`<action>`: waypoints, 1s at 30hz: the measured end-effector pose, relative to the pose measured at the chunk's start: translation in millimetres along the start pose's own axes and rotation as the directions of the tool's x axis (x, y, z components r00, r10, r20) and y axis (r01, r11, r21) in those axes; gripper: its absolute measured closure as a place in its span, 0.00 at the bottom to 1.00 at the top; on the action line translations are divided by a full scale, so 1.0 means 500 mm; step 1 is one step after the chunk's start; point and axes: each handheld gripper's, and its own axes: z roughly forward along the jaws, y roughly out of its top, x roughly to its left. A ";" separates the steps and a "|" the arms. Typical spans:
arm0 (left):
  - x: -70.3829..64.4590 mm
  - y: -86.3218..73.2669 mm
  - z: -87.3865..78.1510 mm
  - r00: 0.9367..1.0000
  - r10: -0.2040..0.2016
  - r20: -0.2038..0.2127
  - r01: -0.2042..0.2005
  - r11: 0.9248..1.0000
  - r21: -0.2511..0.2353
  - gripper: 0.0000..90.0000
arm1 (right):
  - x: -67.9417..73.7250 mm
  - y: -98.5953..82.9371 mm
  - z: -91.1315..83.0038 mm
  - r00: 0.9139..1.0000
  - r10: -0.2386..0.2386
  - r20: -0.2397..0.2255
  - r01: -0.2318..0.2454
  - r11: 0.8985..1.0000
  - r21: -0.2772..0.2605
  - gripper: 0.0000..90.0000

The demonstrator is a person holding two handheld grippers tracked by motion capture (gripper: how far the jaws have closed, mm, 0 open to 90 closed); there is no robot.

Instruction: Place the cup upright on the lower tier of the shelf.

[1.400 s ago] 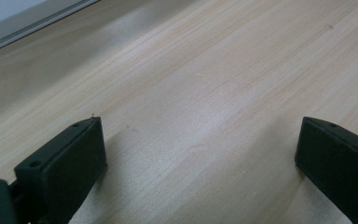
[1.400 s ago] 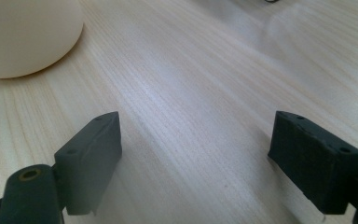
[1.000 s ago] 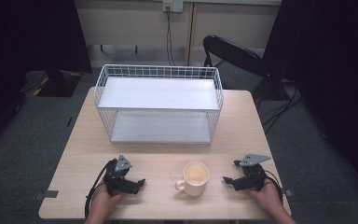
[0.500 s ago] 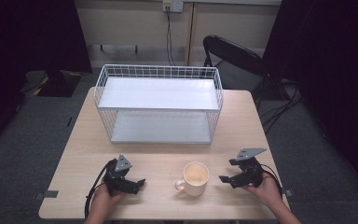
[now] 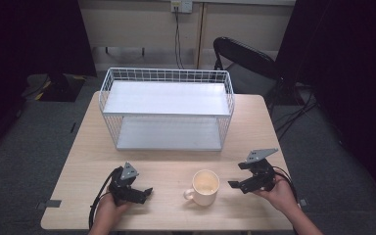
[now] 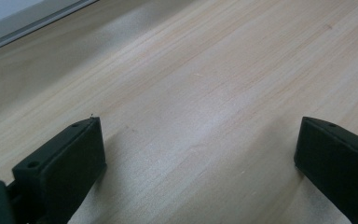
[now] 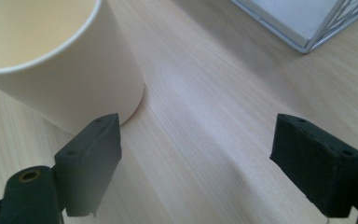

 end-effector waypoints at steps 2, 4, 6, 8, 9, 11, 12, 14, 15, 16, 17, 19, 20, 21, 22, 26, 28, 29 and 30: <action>0.000 0.000 0.000 1.000 0.000 0.000 0.000 1.000 0.000 0.01 | 0.001 0.006 -0.004 1.000 -0.004 0.000 0.004 1.000 -0.003 0.17; 0.000 0.000 0.000 1.000 0.000 0.000 0.000 1.000 0.000 0.01 | 0.002 0.013 -0.008 1.000 -0.010 -0.005 0.010 1.000 -0.004 0.17; 0.000 0.000 0.000 1.000 0.000 0.000 0.000 1.000 0.000 0.01 | 0.004 0.020 -0.011 1.000 -0.015 -0.005 0.015 1.000 -0.003 0.17; 0.000 0.000 0.000 1.000 0.000 0.000 0.000 1.000 0.000 0.01 | 0.005 0.023 -0.012 1.000 -0.015 -0.006 0.015 1.000 -0.008 0.17; 0.000 0.000 0.000 1.000 0.000 0.000 0.000 1.000 0.000 0.01 | 0.007 0.028 -0.015 1.000 -0.020 -0.005 0.020 1.000 -0.009 0.17; 0.000 0.000 0.000 1.000 0.000 0.000 0.000 1.000 0.000 0.01 | 0.008 0.034 -0.017 1.000 -0.026 -0.004 0.026 1.000 -0.011 0.17; 0.000 0.000 0.000 1.000 0.000 0.000 0.000 1.000 0.000 0.01 | 0.010 0.040 -0.020 1.000 -0.029 -0.003 0.029 1.000 -0.011 0.17; 0.000 0.000 0.000 1.000 0.000 0.000 0.000 1.000 0.000 0.01 | 0.011 0.046 -0.022 0.999 -0.033 0.002 0.033 0.999 -0.009 0.17; 0.000 0.000 0.000 1.000 0.000 0.000 0.000 1.000 0.000 0.01 | 0.011 0.046 -0.022 0.999 -0.033 0.002 0.033 0.999 -0.009 0.17; 0.000 0.000 0.000 1.000 0.000 0.000 0.000 1.000 0.000 0.01 | 0.011 0.048 -0.023 0.999 -0.035 0.004 0.035 0.999 -0.008 0.17; 0.000 0.000 0.000 1.000 -0.001 0.000 0.001 1.000 0.000 0.01 | 0.012 0.055 -0.026 0.999 -0.038 0.005 0.038 0.999 -0.007 0.17; 0.000 0.000 0.000 1.000 0.000 0.000 0.000 1.000 0.000 0.01 | 0.013 0.061 -0.029 0.999 -0.040 0.006 0.040 0.999 -0.007 0.17; 0.000 0.000 0.000 1.000 0.000 0.000 0.000 1.000 0.000 0.01 | 0.013 0.065 -0.031 0.999 -0.043 0.009 0.043 0.999 -0.005 0.17; 0.000 0.000 0.000 1.000 0.000 0.000 0.000 1.000 0.000 0.01 | 0.014 0.067 -0.032 0.999 -0.043 0.010 0.043 0.999 -0.005 0.17; 0.000 0.000 0.000 1.000 0.000 0.000 0.000 1.000 0.000 0.01 | 0.015 0.071 -0.034 0.999 -0.044 0.009 0.044 0.999 -0.007 0.17; 0.000 0.000 0.000 1.000 0.000 0.000 0.000 1.000 0.000 0.01 | 0.018 0.084 -0.040 0.999 -0.051 0.007 0.051 0.999 -0.018 0.17; 0.000 0.000 0.000 1.000 0.000 0.000 0.000 1.000 0.000 0.01 | 0.019 0.086 -0.041 0.999 -0.050 0.009 0.050 0.999 -0.019 0.17; 0.000 0.000 0.000 1.000 0.000 0.000 0.000 1.000 0.000 0.01 | 0.021 0.090 -0.042 0.999 -0.052 0.007 0.052 0.998 -0.021 0.17; 0.000 0.000 0.000 1.000 0.000 0.000 0.000 1.000 0.000 0.01 | 0.024 0.097 -0.044 0.998 -0.057 0.005 0.057 0.998 -0.023 0.17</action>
